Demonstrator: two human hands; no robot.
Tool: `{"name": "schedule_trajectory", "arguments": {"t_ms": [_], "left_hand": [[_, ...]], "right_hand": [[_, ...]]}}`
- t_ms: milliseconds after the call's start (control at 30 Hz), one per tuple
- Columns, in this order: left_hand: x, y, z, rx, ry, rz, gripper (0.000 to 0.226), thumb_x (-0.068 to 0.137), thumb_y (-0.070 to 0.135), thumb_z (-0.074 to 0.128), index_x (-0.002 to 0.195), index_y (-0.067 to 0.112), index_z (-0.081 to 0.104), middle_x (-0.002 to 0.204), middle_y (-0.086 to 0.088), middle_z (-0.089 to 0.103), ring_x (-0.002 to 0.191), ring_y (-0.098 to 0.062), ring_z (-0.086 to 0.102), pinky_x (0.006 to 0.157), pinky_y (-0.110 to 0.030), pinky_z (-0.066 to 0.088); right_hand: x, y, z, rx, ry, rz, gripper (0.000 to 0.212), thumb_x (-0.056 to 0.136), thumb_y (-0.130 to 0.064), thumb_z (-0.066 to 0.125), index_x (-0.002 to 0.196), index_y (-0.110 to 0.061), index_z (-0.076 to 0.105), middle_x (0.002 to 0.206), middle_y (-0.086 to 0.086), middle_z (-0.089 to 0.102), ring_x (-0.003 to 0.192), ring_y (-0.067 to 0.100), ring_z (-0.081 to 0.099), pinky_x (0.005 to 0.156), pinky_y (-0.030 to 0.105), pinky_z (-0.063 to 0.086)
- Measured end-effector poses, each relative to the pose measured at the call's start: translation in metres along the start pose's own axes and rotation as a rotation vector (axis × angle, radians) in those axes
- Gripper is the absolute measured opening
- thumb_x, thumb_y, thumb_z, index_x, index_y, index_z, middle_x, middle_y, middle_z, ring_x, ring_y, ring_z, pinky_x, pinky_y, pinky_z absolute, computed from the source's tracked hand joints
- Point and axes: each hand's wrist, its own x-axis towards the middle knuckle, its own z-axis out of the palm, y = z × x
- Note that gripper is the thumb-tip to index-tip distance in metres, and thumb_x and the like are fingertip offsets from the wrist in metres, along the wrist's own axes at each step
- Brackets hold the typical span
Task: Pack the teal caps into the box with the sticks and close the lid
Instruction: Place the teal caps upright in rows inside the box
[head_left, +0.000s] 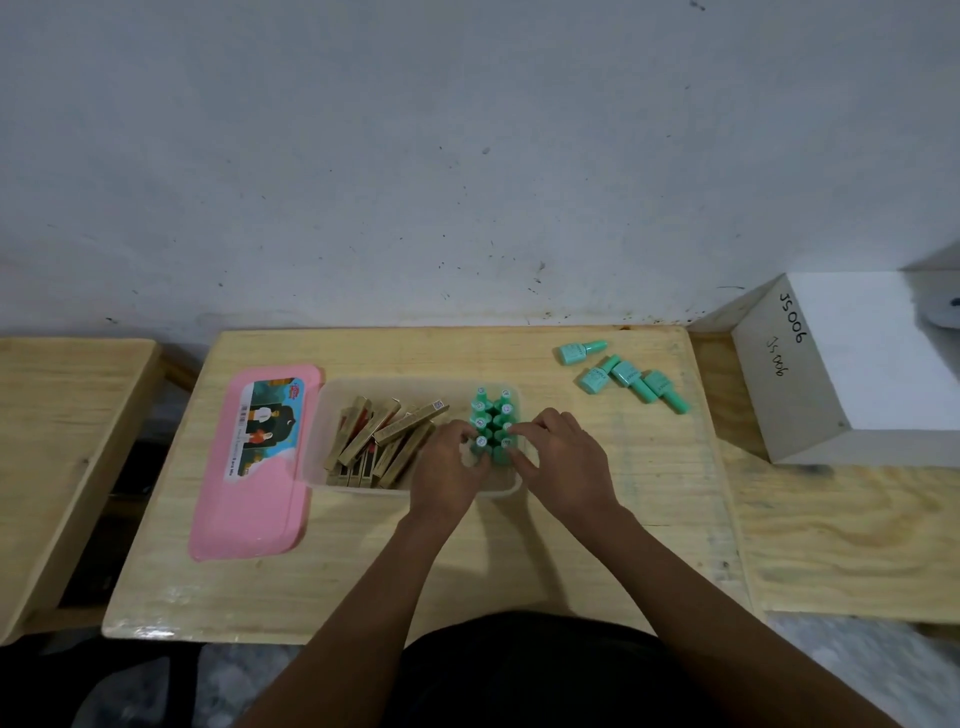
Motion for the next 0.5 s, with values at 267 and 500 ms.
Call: {"name": "schedule_trajectory", "arguments": {"t_ms": [267, 500], "left_hand": [[0.001, 0.040, -0.003, -0.047, 0.232, 0.170, 0.016, 0.082, 0.024, 0.069, 0.091, 0.013, 0.062, 0.083, 0.005, 0.051, 0.070, -0.007, 0.046, 0.063, -0.021, 0.038], [0.044, 0.089, 0.018, -0.076, 0.052, 0.352, 0.007, 0.086, 0.027, 0.063, 0.084, 0.020, 0.062, 0.081, 0.008, 0.059, 0.067, -0.003, 0.047, 0.060, -0.020, 0.042]], "right_hand": [[-0.034, 0.071, -0.017, 0.071, 0.020, 0.295, 0.028, 0.092, -0.041, 0.058, 0.117, -0.032, 0.065, 0.098, -0.009, 0.058, 0.092, 0.008, 0.053, 0.066, 0.025, 0.047], [-0.018, 0.120, -0.033, 0.186, -0.159, 0.568, 0.026, 0.094, -0.044, 0.054, 0.117, -0.037, 0.062, 0.105, -0.009, 0.067, 0.089, 0.009, 0.061, 0.075, 0.032, 0.054]]}}
